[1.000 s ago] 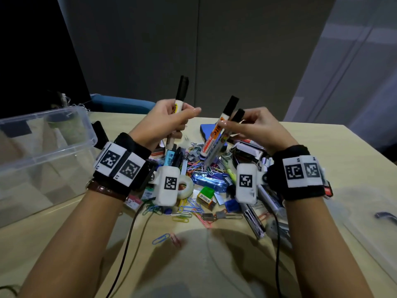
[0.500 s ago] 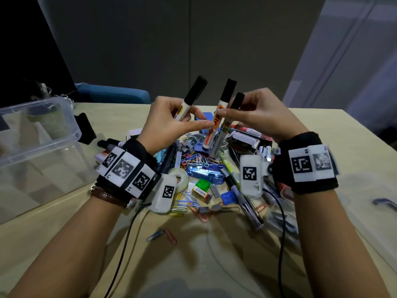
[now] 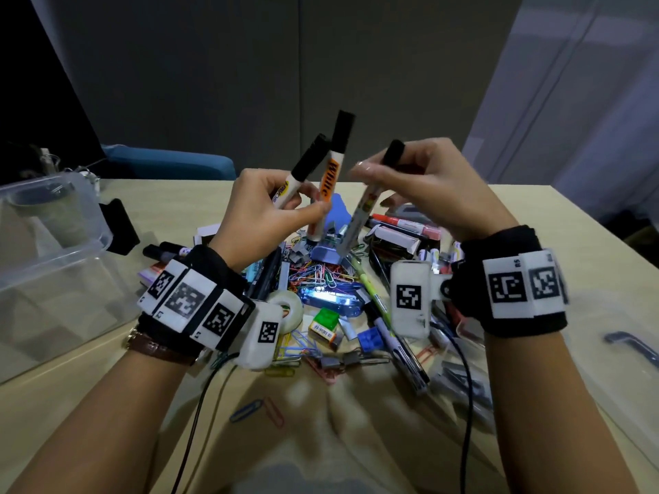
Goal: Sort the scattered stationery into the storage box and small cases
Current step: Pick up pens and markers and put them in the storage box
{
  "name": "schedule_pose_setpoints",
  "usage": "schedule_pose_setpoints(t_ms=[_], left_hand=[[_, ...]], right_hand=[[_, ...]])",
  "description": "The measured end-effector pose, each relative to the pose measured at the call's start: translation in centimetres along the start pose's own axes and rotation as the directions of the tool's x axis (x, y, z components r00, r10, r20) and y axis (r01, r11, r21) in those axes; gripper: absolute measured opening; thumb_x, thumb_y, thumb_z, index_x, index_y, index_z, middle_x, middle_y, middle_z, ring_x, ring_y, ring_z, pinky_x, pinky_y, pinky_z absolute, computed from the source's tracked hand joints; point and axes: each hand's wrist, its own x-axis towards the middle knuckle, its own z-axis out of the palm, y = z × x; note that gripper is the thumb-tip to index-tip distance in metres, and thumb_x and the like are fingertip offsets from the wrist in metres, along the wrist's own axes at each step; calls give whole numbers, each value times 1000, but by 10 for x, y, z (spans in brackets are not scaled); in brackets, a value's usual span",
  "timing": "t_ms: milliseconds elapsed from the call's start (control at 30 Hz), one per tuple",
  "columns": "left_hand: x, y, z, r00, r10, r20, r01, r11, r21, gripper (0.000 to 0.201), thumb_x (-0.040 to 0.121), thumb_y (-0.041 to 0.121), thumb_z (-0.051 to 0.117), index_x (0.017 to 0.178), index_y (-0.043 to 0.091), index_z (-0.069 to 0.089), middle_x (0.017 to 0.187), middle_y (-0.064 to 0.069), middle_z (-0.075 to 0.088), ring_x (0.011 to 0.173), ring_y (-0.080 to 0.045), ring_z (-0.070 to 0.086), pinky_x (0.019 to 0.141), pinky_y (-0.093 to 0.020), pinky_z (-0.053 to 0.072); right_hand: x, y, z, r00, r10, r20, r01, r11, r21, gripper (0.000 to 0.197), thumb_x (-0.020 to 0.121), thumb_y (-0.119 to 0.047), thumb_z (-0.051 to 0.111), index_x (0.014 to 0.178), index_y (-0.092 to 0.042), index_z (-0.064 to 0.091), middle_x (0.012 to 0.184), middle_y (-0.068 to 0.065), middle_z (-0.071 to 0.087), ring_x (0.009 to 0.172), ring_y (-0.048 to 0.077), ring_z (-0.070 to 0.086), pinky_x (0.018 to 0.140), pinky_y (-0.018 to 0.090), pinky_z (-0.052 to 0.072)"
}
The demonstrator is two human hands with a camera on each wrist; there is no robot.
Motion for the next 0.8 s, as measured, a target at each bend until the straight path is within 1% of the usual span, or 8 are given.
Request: schedule_pose_setpoints(t_ms=[67,133,233,300,367,533,633,800], left_hand=[[3,-4,-4,999,-19,-34,20,1000,12,14,83,15,74,78,3,68,54,-12,43,54,-14,40,59,-24,42],[7,-7,-6,996,-52,-71,54,998,23,20,89,11,66,77,-4,61,58,-10,49,54,-10,46,53,-17,43],[10,-13,-5,993,-82,-83,87,994,68,28,97,12,53,70,14,46,57,8,43,45,-1,40,47,-11,33],[10,-17,-4,996,-87,-13,88,992,89,20,101,16,47,81,16,45,68,2,45,48,1,41,48,-12,34],[9,-20,-3,994,-100,34,99,994,37,10,102,17,44,96,10,46,79,-2,51,52,4,47,48,-10,39],[8,-27,0,987,-110,116,119,990,-79,6,103,14,41,103,8,40,83,-6,54,61,-1,57,56,-12,44],[8,-32,-1,982,-121,143,138,984,-116,6,103,14,41,101,9,39,86,-4,56,68,-9,62,63,-19,47],[10,-35,-4,978,-146,146,167,976,-142,6,104,12,39,104,7,37,83,-2,53,64,-11,58,68,-27,50]], right_hand=[[5,4,-12,993,28,-116,-26,999,21,20,95,-32,61,81,-21,70,84,-3,72,77,9,65,68,23,51],[15,8,-22,976,74,-207,-73,997,12,26,99,-34,53,77,-22,61,75,-6,61,66,6,58,67,28,51],[32,15,-26,960,224,-165,-221,975,39,26,101,-38,47,81,-21,52,73,-2,48,47,2,55,55,25,54],[44,26,-23,938,321,-131,-327,945,-29,30,100,-42,46,81,-20,52,69,-1,45,44,6,49,42,21,42],[59,39,-19,919,375,-119,-391,903,-179,31,97,-46,51,84,-20,59,69,-2,47,52,9,43,46,22,34],[83,90,-8,850,509,-135,-449,568,-690,32,75,-34,80,84,-7,65,82,9,66,72,27,62,66,30,51],[108,145,-6,805,572,-158,-441,396,-806,47,43,-33,81,82,-9,70,70,11,68,64,35,67,66,52,58],[90,111,8,848,516,-119,-381,439,-814,36,74,-34,80,92,-4,71,87,16,70,77,33,67,74,37,58]])
